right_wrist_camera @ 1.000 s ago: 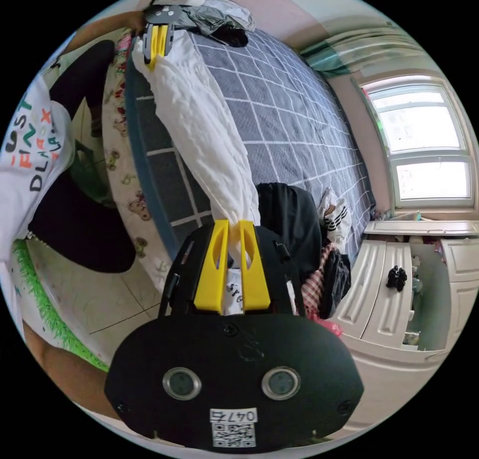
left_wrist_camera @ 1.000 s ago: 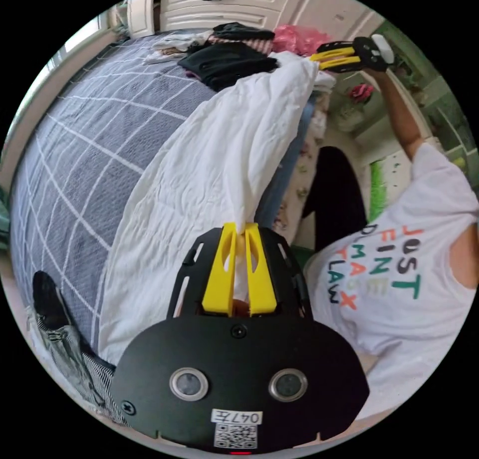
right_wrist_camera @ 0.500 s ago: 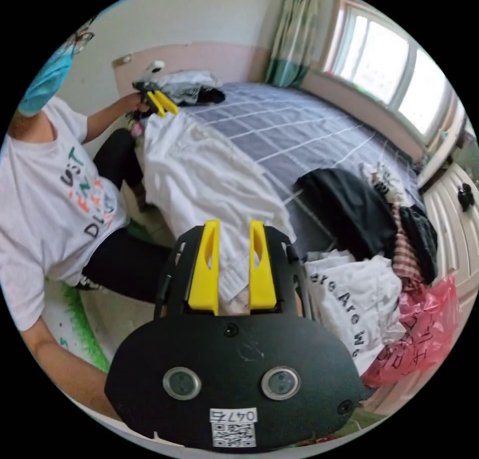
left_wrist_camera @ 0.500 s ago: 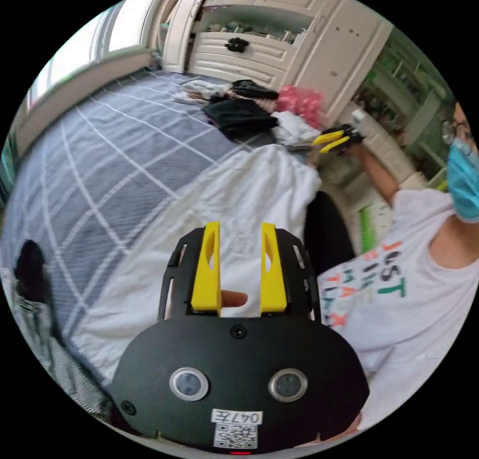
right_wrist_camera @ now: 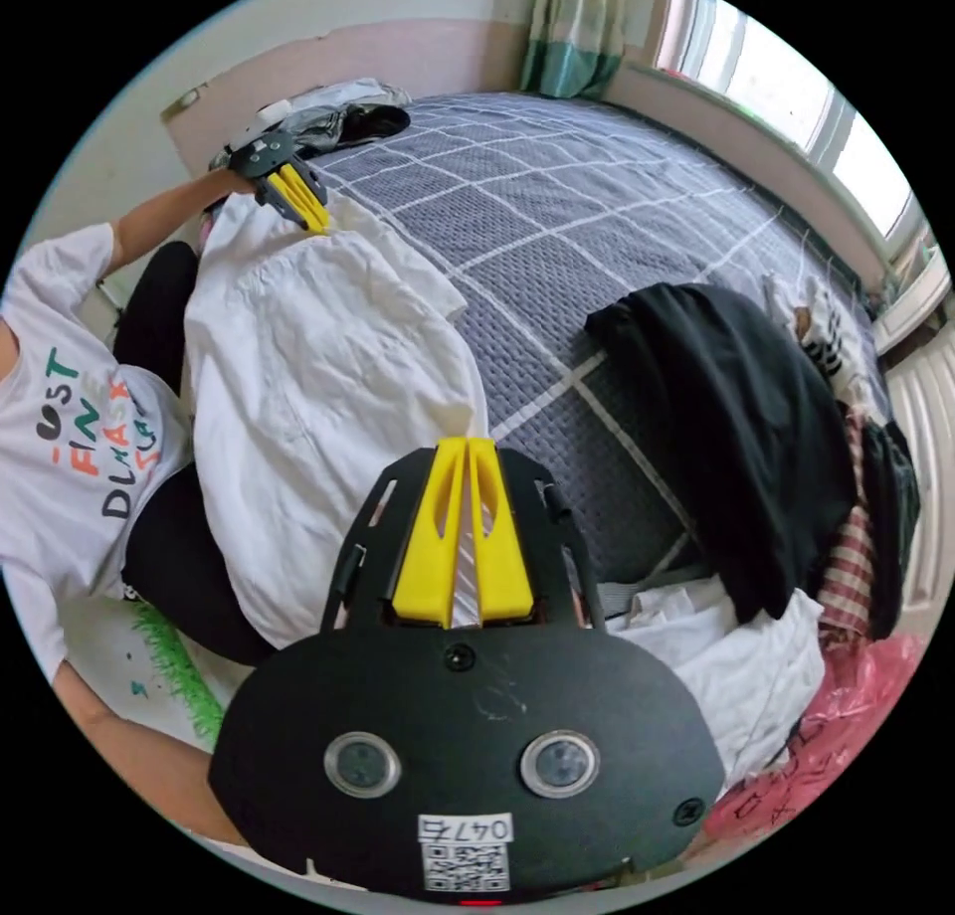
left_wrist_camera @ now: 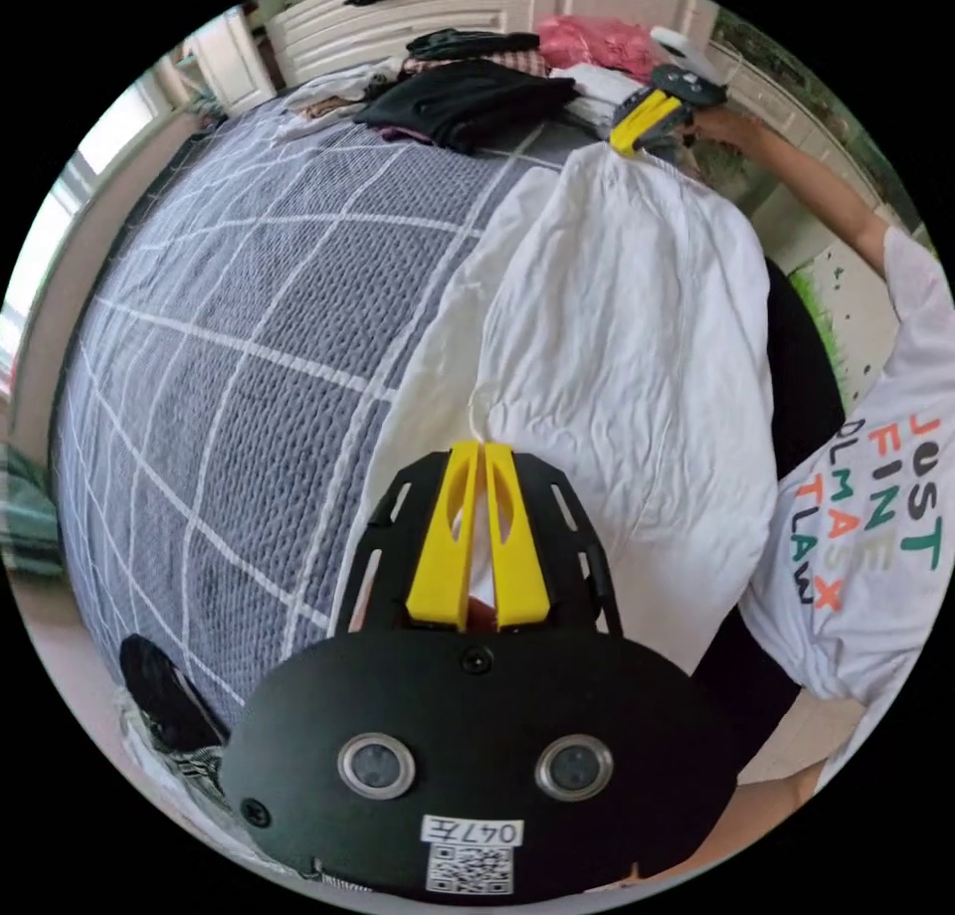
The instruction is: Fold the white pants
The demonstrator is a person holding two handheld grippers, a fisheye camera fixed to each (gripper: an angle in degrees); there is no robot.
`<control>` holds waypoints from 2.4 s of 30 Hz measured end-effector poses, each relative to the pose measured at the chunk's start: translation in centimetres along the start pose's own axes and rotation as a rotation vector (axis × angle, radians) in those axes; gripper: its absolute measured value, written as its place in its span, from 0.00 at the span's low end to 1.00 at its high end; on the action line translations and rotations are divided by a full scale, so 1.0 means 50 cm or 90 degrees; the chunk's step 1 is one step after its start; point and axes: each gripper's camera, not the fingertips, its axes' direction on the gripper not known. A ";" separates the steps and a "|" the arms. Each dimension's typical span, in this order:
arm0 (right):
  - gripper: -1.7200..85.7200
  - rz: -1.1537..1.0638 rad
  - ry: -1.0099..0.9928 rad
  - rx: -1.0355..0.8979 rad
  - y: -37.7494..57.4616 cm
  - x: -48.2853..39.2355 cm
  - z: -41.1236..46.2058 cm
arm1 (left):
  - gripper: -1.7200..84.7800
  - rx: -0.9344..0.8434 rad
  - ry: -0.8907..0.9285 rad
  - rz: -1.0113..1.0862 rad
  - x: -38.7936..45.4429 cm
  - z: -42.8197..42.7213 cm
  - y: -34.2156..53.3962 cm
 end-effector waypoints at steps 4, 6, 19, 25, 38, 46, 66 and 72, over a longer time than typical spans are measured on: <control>0.01 -0.010 0.127 0.015 -0.027 -0.050 -0.043 | 0.01 0.038 -0.093 0.027 0.020 -0.050 0.021; 0.01 -0.023 0.188 0.023 -0.049 -0.069 -0.058 | 0.01 0.063 -0.129 0.019 0.017 -0.074 0.032; 0.05 0.144 0.204 0.114 -0.163 -0.083 0.000 | 0.12 0.256 0.040 -0.246 -0.122 -0.106 0.209; 0.02 0.005 0.287 0.075 -0.253 -0.266 0.018 | 0.07 0.187 -0.120 -0.312 -0.063 -0.201 0.403; 0.01 0.008 0.170 0.206 -0.556 -0.400 0.104 | 0.02 0.159 -0.163 -0.560 -0.053 -0.241 0.755; 0.01 -0.181 0.013 0.092 -1.010 -0.610 0.393 | 0.01 0.044 -0.210 -0.622 -0.094 -0.152 0.895; 0.06 -0.318 -0.099 0.181 -1.548 -0.924 0.548 | 0.02 0.075 -0.243 -0.723 0.036 -0.215 1.172; 0.08 -0.342 -0.110 0.111 -1.740 -0.956 0.651 | 0.15 0.161 -0.202 -0.743 0.059 -0.238 1.249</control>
